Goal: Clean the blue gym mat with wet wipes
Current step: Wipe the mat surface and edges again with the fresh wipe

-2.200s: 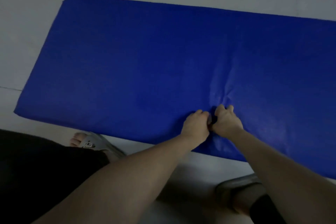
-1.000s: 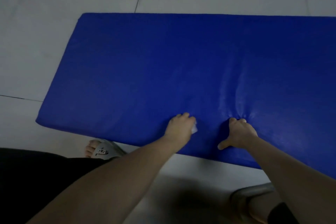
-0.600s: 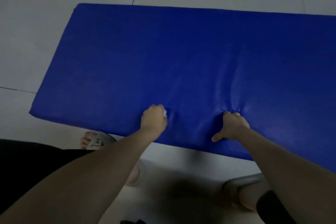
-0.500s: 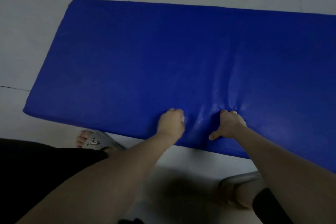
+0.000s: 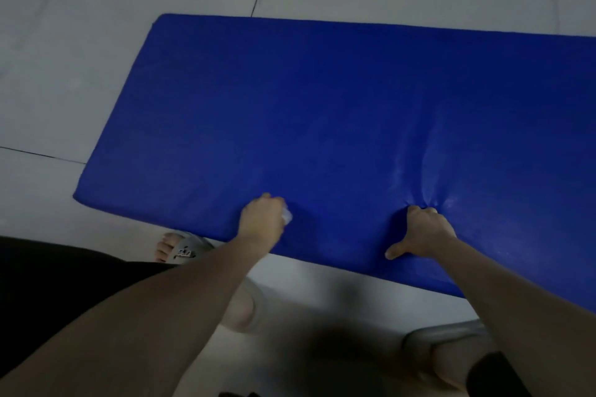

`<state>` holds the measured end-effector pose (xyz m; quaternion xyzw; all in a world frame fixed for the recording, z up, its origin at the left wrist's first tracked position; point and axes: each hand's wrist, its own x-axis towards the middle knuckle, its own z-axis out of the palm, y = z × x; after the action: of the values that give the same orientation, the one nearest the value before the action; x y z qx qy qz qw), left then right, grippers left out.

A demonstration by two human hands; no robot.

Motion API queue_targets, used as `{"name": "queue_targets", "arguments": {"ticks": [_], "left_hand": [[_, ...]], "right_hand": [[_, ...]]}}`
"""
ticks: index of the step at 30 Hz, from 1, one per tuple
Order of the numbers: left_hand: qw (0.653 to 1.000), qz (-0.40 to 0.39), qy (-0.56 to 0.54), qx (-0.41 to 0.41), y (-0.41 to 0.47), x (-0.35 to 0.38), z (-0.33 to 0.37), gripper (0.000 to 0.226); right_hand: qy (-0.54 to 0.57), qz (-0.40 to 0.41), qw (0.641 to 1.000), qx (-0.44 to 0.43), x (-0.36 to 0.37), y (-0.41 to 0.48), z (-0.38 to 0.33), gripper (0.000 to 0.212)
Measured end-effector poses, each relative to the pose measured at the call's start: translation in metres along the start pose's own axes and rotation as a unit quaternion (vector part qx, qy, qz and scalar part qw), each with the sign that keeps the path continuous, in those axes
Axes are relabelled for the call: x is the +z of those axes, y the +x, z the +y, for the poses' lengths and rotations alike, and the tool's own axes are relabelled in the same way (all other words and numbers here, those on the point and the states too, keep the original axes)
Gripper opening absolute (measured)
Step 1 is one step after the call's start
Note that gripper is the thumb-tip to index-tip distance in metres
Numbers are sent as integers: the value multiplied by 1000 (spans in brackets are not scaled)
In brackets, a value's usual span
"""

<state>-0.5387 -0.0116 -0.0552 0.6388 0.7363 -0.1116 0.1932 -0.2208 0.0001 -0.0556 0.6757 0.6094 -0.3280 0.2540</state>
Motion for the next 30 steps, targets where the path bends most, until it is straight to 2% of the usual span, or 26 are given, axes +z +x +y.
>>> {"name": "queue_targets", "arguments": {"ticks": [2, 5, 8, 11, 13, 15, 16, 19, 21, 25, 30], "left_hand": [[998, 15, -14, -52, 3, -2, -11, 20], [997, 15, -55, -49, -9, 3, 9, 21], [994, -17, -104, -2, -25, 13, 51, 7], [988, -62, -110, 83, -44, 28, 112, 16], [977, -97, -116, 148, -59, 37, 146, 17], [967, -111, -87, 213, -69, 44, 160, 16], [963, -101, -49, 246, -69, 45, 159, 15], [944, -65, 79, 314, -61, 39, 136, 17], [935, -61, 129, 325, -51, 31, 111, 19], [952, -84, 155, 248, -27, 10, 50, 17], [992, -87, 83, 37, -12, -6, -13, 17]], "right_hand": [[0, -3, 1000, 0, -1, 0, 0, 119], [-1, 0, 1000, -1, 0, 1, 0, 117], [-5, 3, 1000, -2, 1, 2, 1, 119], [-8, 3, 1000, 6, 1, 4, 2, 120], [-5, 11, 1000, 13, 4, 6, 1, 112], [-6, 23, 1000, 11, 6, 8, 2, 98], [-6, 22, 1000, 10, 6, 9, 2, 97], [-9, 8, 1000, 5, 4, 8, 2, 115], [-6, 3, 1000, -2, 2, 7, 2, 120], [-4, 9, 1000, -13, 3, 6, 3, 117], [-9, 8, 1000, -17, 3, 7, 2, 117]]}}
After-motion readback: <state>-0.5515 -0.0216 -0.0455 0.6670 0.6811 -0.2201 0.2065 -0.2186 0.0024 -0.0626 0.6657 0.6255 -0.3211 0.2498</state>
